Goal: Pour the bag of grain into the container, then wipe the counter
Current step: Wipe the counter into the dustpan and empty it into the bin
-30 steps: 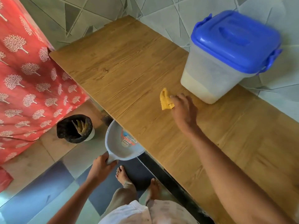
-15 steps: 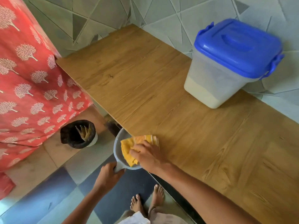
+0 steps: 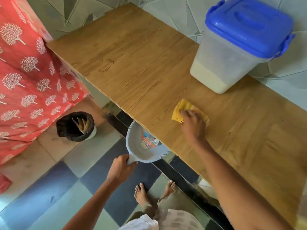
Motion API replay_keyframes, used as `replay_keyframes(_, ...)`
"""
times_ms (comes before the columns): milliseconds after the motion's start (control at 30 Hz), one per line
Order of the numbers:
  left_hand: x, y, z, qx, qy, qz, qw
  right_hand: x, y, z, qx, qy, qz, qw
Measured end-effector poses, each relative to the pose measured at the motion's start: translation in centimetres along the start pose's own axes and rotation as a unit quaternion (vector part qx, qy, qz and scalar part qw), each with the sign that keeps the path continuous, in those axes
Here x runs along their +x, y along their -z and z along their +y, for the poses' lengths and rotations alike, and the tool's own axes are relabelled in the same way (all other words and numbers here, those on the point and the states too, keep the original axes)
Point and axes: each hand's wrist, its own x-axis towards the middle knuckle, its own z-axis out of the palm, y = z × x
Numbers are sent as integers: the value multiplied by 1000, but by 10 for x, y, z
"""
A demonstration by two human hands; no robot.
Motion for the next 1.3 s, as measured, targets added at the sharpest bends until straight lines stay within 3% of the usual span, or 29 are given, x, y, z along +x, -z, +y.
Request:
replay_keyframes(167, -6, -11, 7, 2, -23, -8, 1000, -85, -22, -65, 71, 212, 16, 975)
replay_keyframes(300, -9, -18, 17, 2, -32, -2, 999, -96, -15, -50, 142, 279, -18, 950)
replay_keyframes(400, -10, -23, 20, 9, -23, 8, 1000, -81, 13, -9, 202, 190, 87, 957)
replay_keyframes(500, -15, -33, 20, 9, -8, 12, 1000, -43, 49, 49, 152, 61, 189, 968)
replay_keyframes(567, -21, -40, 24, 10, -5, 9, 1000, -9, 57, 93, 83, -29, 176, 980)
replay_keyframes(667, -31, -51, 28, 21, -11, 3, 1000, 24, 45, 135, 50, -147, 71, 985)
replay_keyframes(733, -39, -59, 31, 22, -1, 2, 1000, 19, 31, 125, 41, -125, 26, 991)
replay_keyframes(867, -53, -74, 34, 13, 3, 15, 1000, -49, 6, 54, 102, 46, 9, 994)
replay_keyframes(1033, -68, -83, 45, 18, 9, 30, 999, -123, 2, 0, 214, 215, -99, 948)
replay_keyframes(1100, -71, -86, 49, 13, 8, 38, 999, -122, 15, 11, 274, 217, -97, 932)
replay_keyframes(1167, -70, -88, 49, 17, 12, 39, 999, -109, 36, 35, 295, 191, -39, 935)
replay_keyframes(1300, -75, -92, 54, 21, 16, 41, 999, -54, 71, 108, 211, 71, 115, 968)
